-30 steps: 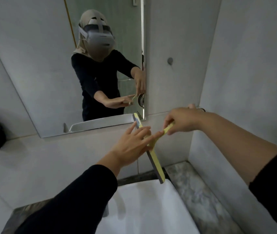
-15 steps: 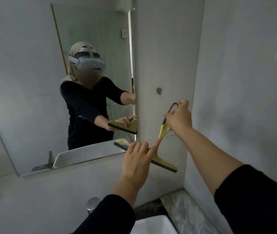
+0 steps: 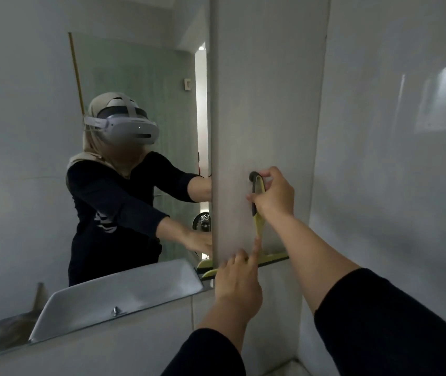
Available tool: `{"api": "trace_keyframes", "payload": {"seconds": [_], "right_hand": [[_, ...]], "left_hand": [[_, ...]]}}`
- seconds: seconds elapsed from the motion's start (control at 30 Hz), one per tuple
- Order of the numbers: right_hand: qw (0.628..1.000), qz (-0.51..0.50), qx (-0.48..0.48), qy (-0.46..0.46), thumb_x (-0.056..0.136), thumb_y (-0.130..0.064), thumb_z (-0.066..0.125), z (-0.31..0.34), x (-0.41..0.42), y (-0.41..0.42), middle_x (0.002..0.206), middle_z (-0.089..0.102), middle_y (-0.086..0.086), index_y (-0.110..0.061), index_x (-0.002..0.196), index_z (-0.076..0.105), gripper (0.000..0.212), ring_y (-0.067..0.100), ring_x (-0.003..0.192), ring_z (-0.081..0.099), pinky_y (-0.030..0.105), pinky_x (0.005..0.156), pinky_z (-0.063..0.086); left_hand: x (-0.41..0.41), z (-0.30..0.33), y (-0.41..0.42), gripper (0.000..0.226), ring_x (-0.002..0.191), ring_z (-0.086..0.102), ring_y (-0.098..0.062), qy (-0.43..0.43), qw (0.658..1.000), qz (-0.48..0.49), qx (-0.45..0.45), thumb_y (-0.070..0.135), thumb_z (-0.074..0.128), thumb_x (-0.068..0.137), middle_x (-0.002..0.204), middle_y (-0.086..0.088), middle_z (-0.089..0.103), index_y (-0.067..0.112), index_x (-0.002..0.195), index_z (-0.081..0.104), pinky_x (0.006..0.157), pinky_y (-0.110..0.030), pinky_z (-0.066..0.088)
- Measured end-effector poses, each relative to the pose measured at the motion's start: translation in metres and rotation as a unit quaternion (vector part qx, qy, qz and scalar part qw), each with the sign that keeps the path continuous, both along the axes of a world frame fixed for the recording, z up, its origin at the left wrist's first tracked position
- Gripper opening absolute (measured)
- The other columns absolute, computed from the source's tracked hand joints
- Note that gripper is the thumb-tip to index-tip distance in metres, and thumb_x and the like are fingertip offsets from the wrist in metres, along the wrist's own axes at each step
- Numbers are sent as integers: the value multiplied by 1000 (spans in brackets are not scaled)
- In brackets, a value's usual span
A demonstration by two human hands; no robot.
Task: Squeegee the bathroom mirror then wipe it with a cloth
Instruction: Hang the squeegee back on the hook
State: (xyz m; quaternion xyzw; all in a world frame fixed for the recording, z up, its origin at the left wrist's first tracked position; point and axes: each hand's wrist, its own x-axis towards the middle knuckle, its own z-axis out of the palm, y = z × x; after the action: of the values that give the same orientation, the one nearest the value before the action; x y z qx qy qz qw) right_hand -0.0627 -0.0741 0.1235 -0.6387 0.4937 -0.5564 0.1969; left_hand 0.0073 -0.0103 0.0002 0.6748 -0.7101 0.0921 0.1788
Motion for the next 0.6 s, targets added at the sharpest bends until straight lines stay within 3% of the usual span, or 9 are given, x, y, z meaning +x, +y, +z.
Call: {"api": "trace_keyframes", "payload": {"seconds": [0.07,0.2,0.3,0.4,0.6], "right_hand": [[1000,-12,-15,6,72,-5,78,-7,5,-5,96,60,8,-15,104,57,40,27,87,61,33,70,50],[997,-25,-10,69,78,-16,75,-9,5,-1,114,55,11,-21,115,51,45,32,103,58,43,83,51],[987,-55,4,149,82,-23,73,-8,0,15,126,44,10,-27,131,44,57,32,117,45,42,89,46],[971,-75,-28,224,85,-24,70,-10,3,44,129,39,8,-29,134,41,58,30,119,41,41,89,42],[943,47,-38,326,89,-28,63,-18,30,111,129,43,5,-28,121,55,32,28,122,40,41,95,40]], "left_hand": [[4,-2,-5,88,118,45,-28,5,1000,1,16,17,48,89,131,-9,43,26,149,-16,101,-37,37],[7,0,-1,86,122,42,-28,16,999,-20,27,17,48,90,135,-8,41,26,149,-14,103,-38,35],[14,7,12,83,125,42,-27,35,998,-47,24,17,48,90,143,-3,35,27,151,-7,100,-38,37],[29,14,31,78,125,44,-27,61,997,-53,21,18,50,89,146,1,33,29,151,3,96,-40,44],[69,35,94,53,130,41,-25,59,998,19,28,20,51,90,142,-2,42,24,141,39,102,-39,40]]}}
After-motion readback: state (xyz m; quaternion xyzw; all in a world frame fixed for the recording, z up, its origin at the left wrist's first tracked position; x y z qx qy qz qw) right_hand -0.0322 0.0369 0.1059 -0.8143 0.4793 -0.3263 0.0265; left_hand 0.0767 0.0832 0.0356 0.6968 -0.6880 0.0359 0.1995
